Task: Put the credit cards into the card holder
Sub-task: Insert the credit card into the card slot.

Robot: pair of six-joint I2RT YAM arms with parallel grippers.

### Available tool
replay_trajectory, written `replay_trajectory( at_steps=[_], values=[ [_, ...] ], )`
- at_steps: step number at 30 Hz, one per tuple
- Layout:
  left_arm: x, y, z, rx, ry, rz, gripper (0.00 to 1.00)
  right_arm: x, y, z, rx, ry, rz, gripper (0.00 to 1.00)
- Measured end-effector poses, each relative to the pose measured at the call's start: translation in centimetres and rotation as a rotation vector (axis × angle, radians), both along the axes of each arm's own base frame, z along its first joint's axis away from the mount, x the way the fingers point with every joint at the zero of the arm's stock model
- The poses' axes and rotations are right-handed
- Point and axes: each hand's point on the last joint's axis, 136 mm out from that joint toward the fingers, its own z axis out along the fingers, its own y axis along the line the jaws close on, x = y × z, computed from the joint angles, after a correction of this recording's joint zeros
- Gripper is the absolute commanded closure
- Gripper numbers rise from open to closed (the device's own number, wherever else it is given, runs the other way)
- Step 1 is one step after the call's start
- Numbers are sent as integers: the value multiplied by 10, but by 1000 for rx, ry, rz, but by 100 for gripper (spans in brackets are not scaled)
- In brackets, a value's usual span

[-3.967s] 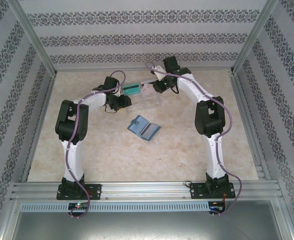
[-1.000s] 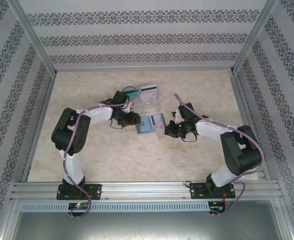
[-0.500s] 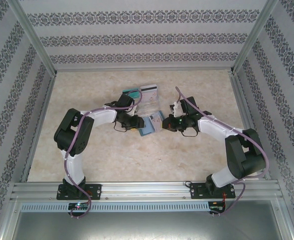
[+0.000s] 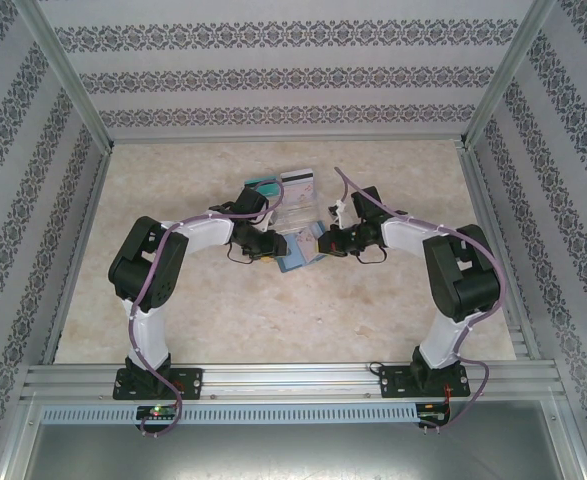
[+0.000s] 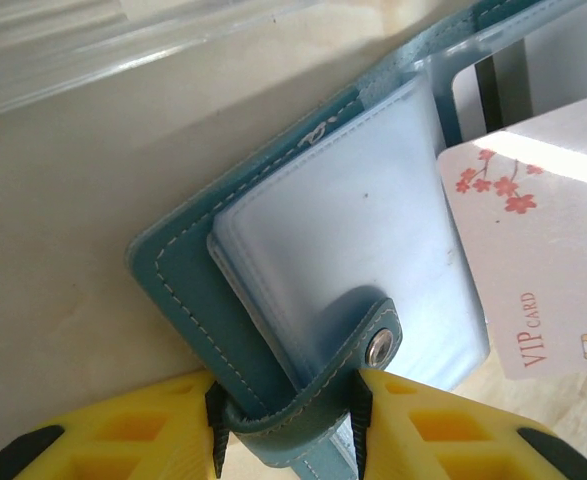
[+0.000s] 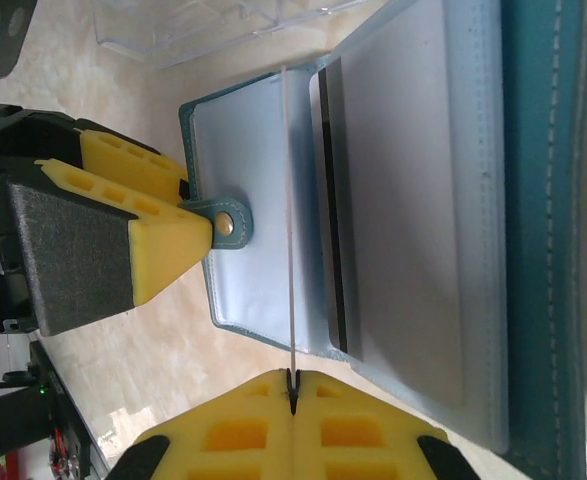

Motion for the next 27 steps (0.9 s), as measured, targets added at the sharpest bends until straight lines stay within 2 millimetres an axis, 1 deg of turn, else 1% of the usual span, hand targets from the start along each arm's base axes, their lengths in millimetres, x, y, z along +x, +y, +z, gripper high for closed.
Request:
replay_trajectory(
  at_steps=[6, 16, 19, 24, 27],
  values=[
    [0, 0, 0, 4, 2, 1, 61, 5, 4, -4, 10, -13, 17, 100],
    [0, 0, 0, 8, 8, 1, 61, 10, 5, -10, 4, -23, 10, 100],
    [0, 0, 0, 9, 11, 1, 61, 8, 8, -15, -6, -20, 16, 100],
    [0, 1, 0, 10, 12, 1, 62, 6, 16, -16, -7, -22, 21, 100],
    [0, 1, 0, 10, 13, 1, 62, 0, 19, -19, -8, -12, 27, 100]
  ],
)
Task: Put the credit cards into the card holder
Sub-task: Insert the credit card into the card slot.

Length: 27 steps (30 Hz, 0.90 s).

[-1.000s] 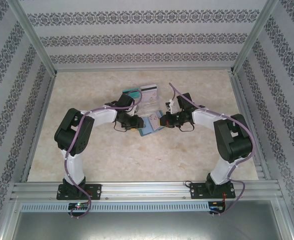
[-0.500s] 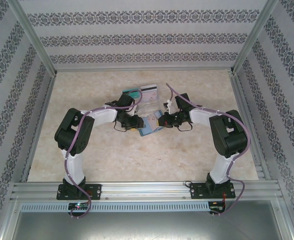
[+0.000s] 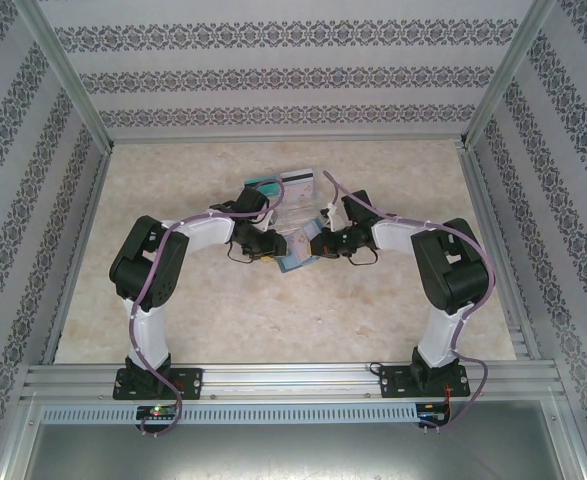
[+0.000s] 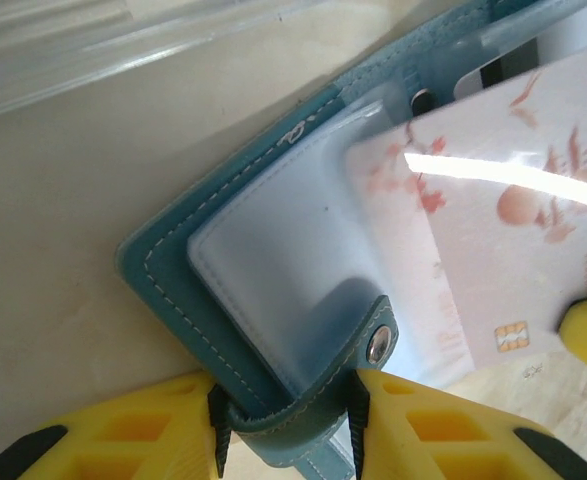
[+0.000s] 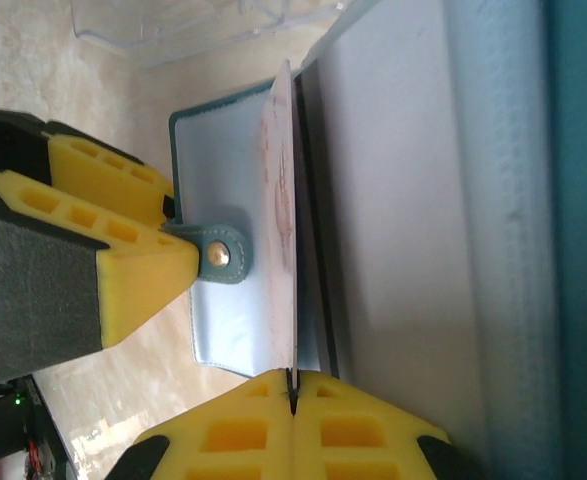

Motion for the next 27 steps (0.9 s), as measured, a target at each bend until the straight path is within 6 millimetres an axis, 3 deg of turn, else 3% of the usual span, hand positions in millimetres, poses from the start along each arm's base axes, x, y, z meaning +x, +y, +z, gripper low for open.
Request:
replay_trajectory(
  at_steps=[12, 19, 27],
  values=[
    [0, 0, 0, 3, -2, 2, 64, -5, -8, -5, 7, 42, -13, 100],
    [1, 2, -1, 9, -2, 5, 66, -6, 17, -7, -10, 39, 16, 100],
    [1, 3, -1, 13, -2, 7, 67, -5, 18, -14, -39, 47, -1, 100]
  ],
)
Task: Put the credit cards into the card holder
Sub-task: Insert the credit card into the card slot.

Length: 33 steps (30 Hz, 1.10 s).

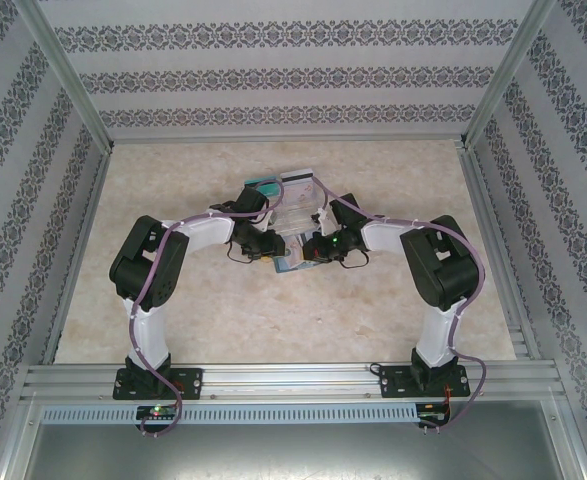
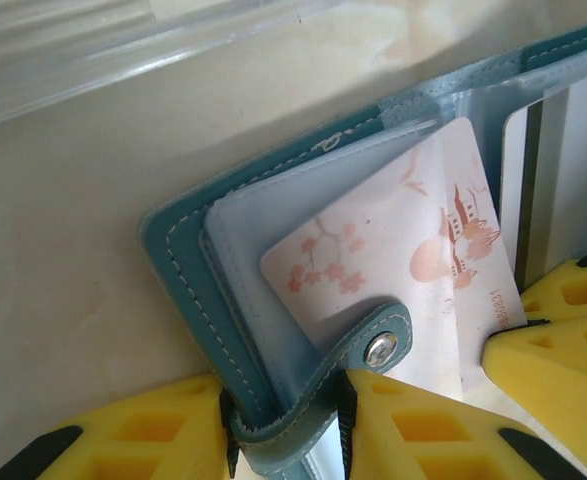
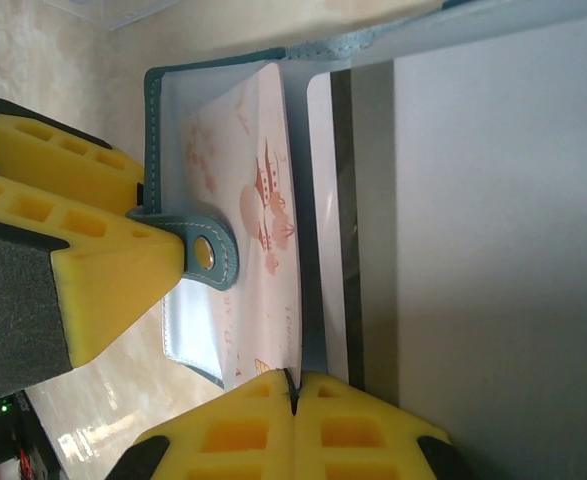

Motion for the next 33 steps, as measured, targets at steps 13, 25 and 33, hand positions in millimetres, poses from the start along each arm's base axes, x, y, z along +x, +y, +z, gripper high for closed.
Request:
replay_trajectory(
  at_steps=[13, 25, 33],
  values=[
    [0, 0, 0, 0, 0, 0, 67, 2, -10, 5, -6, -39, -95, 100],
    [0, 0, 0, 0, 1, 0, 65, -2, 7, -1, -16, -47, -87, 100],
    [0, 0, -1, -1, 1, 2, 65, -5, 16, -2, -19, -41, -76, 98]
  ],
)
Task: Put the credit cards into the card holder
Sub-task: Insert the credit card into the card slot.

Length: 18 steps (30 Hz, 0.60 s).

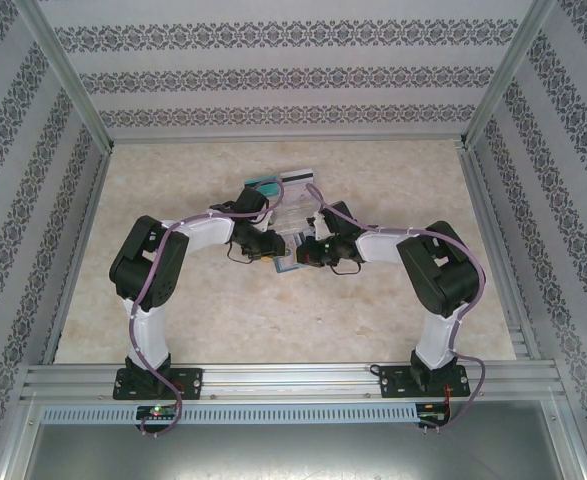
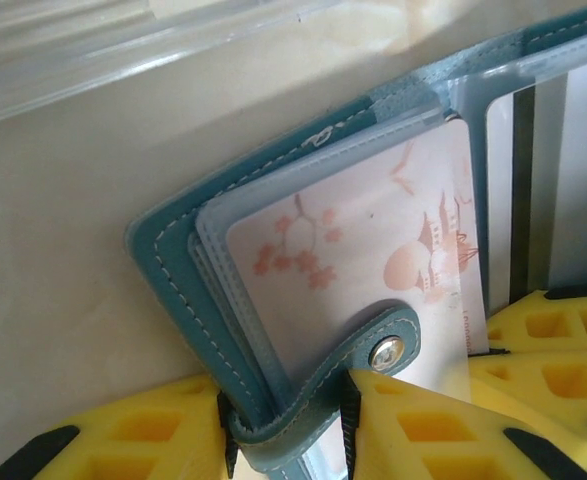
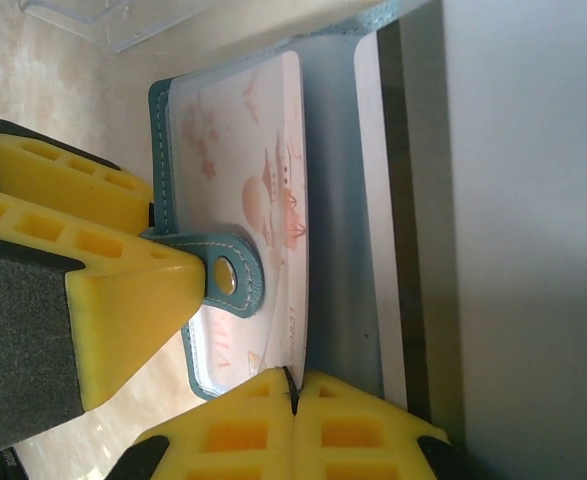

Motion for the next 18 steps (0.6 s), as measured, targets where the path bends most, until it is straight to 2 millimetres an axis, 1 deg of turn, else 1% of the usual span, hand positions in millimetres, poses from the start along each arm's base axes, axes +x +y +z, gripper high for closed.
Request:
replay_trajectory(
  at_steps=[4, 7, 10, 14, 18],
  values=[
    [0, 0, 1, -3, -1, 4, 62, 0, 0, -1, 0, 0, 1, 88],
    [0, 0, 1, -3, -2, 4, 60, -1, 0, -1, -1, -1, 10, 74],
    [0, 0, 3, -5, -6, 4, 59, -1, 0, 4, -10, -16, 28, 63],
    [1, 1, 4, -4, -12, 8, 59, -4, -7, 11, -33, -13, 41, 58],
    [3, 10, 6, 10, -22, 28, 58, -5, -17, 18, -71, -11, 45, 55]
  ],
)
